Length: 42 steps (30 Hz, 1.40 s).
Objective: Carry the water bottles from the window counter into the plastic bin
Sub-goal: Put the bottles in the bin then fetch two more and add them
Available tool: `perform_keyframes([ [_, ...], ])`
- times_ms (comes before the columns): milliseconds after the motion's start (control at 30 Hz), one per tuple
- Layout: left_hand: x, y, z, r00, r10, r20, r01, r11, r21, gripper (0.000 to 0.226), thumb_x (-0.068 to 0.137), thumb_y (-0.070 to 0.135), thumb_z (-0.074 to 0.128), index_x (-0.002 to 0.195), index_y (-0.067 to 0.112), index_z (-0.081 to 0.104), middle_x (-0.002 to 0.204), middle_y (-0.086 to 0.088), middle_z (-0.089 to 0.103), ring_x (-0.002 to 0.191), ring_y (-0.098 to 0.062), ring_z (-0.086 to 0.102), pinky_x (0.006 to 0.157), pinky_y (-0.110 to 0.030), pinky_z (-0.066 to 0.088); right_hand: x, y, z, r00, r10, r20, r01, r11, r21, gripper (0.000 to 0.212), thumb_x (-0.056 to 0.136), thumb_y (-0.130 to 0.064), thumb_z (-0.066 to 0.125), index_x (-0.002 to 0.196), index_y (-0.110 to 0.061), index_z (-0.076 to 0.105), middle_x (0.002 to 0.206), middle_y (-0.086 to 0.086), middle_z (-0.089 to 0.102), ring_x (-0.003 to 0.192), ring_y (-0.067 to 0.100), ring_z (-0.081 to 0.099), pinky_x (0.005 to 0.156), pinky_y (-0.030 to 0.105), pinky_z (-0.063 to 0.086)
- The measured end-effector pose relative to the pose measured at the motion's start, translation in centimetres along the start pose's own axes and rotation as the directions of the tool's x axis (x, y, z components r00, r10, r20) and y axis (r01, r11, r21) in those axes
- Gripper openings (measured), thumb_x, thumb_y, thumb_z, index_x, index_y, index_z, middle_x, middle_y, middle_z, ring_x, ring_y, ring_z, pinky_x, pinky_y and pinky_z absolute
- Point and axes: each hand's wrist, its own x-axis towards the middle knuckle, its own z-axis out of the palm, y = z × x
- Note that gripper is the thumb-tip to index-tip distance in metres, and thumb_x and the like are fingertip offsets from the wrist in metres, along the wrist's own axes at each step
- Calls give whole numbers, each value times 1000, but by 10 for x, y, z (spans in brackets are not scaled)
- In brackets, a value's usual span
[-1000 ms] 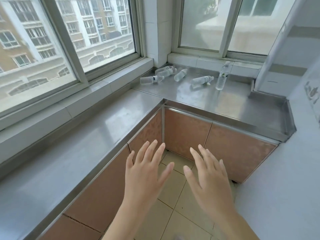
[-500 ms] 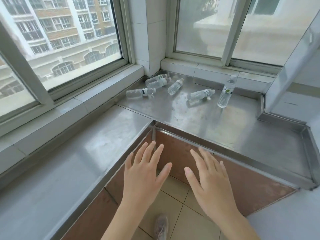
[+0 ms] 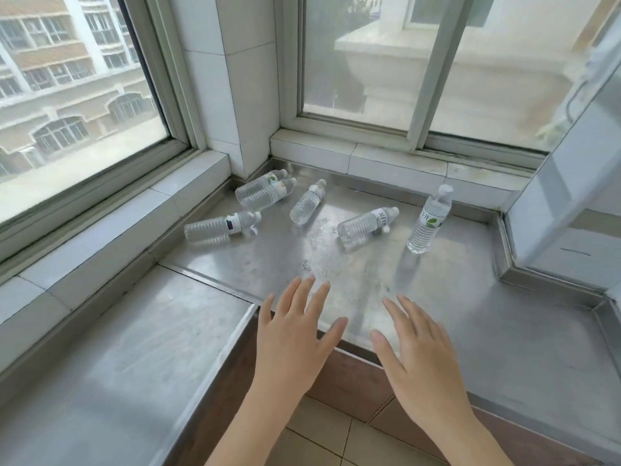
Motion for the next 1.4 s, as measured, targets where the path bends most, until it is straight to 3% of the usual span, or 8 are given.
perform_keyframes([
  [133, 64, 8, 22, 1000, 25, 11, -25, 1000, 2, 68, 92, 64, 26, 142, 28, 56, 150, 2, 51, 141, -20, 44, 112, -50, 34, 63, 25, 7, 1000, 13, 8, -13, 1000, 15, 57, 94, -52, 30, 146, -29, 33, 156, -4, 29, 143, 16, 22, 117, 46, 19],
  [367, 172, 27, 70, 997, 29, 74, -30, 999, 20, 71, 92, 68, 20, 151, 33, 39, 160, 7, 35, 150, -13, 24, 120, -45, 20, 174, 78, 16, 999, 42, 3, -42, 997, 60, 58, 93, -54, 32, 146, -30, 33, 156, -4, 29, 143, 15, 22, 117, 45, 16],
  [567, 254, 37, 113, 997, 48, 57, -47, 999, -18, 59, 95, 56, 50, 144, 23, 53, 152, -1, 49, 143, -23, 40, 112, -48, 34, 233, 114, 25, 993, 116, 15, -117, 989, 88, 59, 94, -52, 37, 147, -28, 31, 158, -3, 26, 144, 16, 21, 118, 45, 15],
  [733, 325, 47, 159, 985, 100, 144, -100, 995, -6, 65, 91, 48, 62, 148, 21, 47, 152, -4, 49, 140, -29, 43, 105, -46, 38, 265, 143, 33, 969, 248, -21, -241, 958, 155, 67, 90, -49, 50, 148, -22, 30, 153, -1, 36, 139, 14, 29, 114, 43, 26],
  [867, 376, 45, 200, 947, 102, 304, -125, 990, 57, 73, 95, 55, 51, 157, 32, 20, 162, 3, 30, 146, -23, 28, 110, -38, 31, 284, 168, 43, 901, 421, -105, -370, 871, 324, 79, 84, -46, 61, 148, -25, 21, 147, -5, 42, 129, 9, 35, 95, 27, 32],
  [1067, 427, 37, 236, 881, 34, 471, -69, 996, 56, 78, 90, 58, 57, 155, 33, 22, 149, -1, 45, 126, -29, 50, 97, -40, 41, 312, 198, 63, 801, 589, -112, -431, 696, 574, 86, 80, -30, 72, 142, -46, 13, 140, -24, 39, 125, -1, 42, 93, 33, 39],
  [1233, 441, 32, 258, 846, 2, 534, 8, 1000, -17, 81, 84, 65, 58, 152, 34, 25, 127, -3, 58, 105, -27, 63, 78, -35, 45, 329, 213, 76, 753, 651, -99, -348, 521, 779, 87, 78, -9, 76, 127, -64, 30, 123, -43, 49, 117, -11, 50, 100, 29, 38],
  [1400, 447, 29, 266, 865, 4, 502, 51, 994, -95, 81, 78, 57, 68, 148, 40, 31, 111, 0, 62, 94, -23, 64, 69, -30, 39, 341, 225, 83, 745, 665, -54, -290, 396, 871, 80, 73, 0, 79, 137, -32, 43, 133, -13, 57, 123, 3, 52, 107, 45, 41],
])
